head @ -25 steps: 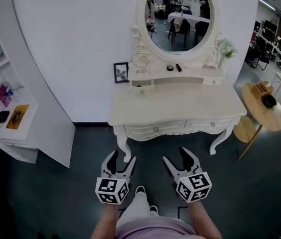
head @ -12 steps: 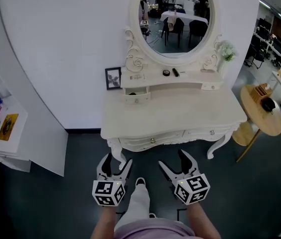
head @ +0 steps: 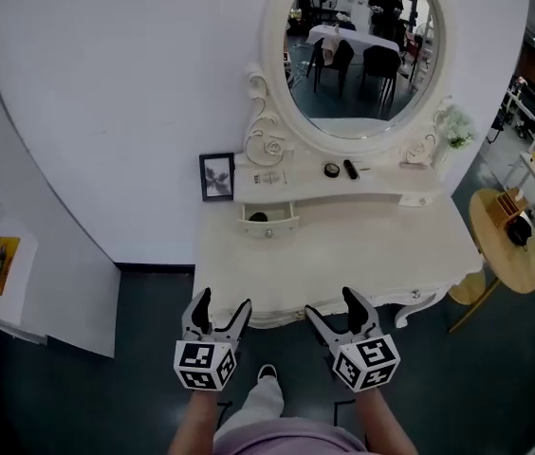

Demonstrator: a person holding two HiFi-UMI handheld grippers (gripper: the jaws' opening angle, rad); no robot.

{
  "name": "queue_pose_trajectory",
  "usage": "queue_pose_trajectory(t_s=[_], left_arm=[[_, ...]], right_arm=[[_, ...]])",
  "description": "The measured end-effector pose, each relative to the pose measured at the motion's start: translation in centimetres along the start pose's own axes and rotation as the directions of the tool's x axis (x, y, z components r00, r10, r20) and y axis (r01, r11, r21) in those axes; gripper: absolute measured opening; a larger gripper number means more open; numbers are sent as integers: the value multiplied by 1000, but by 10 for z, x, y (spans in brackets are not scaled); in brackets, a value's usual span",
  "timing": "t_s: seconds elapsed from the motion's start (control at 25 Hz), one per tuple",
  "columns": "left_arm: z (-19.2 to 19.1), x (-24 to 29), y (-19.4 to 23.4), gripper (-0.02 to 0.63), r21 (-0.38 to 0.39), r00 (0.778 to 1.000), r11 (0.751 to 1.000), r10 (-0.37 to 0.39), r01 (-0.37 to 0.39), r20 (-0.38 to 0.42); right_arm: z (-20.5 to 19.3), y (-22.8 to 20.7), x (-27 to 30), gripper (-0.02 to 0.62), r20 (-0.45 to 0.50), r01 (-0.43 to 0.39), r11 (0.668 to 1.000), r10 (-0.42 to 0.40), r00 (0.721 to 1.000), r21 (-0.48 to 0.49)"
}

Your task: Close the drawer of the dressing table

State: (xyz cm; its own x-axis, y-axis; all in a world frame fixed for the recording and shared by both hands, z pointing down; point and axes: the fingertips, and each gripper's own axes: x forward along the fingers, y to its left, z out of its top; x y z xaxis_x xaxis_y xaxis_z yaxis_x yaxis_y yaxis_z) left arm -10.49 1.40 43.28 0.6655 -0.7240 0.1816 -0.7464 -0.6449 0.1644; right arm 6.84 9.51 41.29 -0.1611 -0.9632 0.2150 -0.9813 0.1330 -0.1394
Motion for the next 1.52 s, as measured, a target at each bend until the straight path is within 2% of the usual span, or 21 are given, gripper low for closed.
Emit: queue_pose_trajectory(t_s=[0.36,0.56,0.84,1.52], left_arm=[[21,74,51,347,-2,999,999,-36,36,-2],[20,103,56,347,-2,996,997,-81,81,-24],[17,138,61,347,1,993,994,-106,107,-41],[-23,208,90,345,17,985,999,-46,49,-166]], right_arm=[[20,-26,82,370,-4,42,999,-42,999,-3],[21,-38,108,368,-22,61,998,-62,998,-15],[17,-59,138,353,-51,77,997,-78,996,-23],[-28,-96,228,333,-206,-15,999,5,979,-48]])
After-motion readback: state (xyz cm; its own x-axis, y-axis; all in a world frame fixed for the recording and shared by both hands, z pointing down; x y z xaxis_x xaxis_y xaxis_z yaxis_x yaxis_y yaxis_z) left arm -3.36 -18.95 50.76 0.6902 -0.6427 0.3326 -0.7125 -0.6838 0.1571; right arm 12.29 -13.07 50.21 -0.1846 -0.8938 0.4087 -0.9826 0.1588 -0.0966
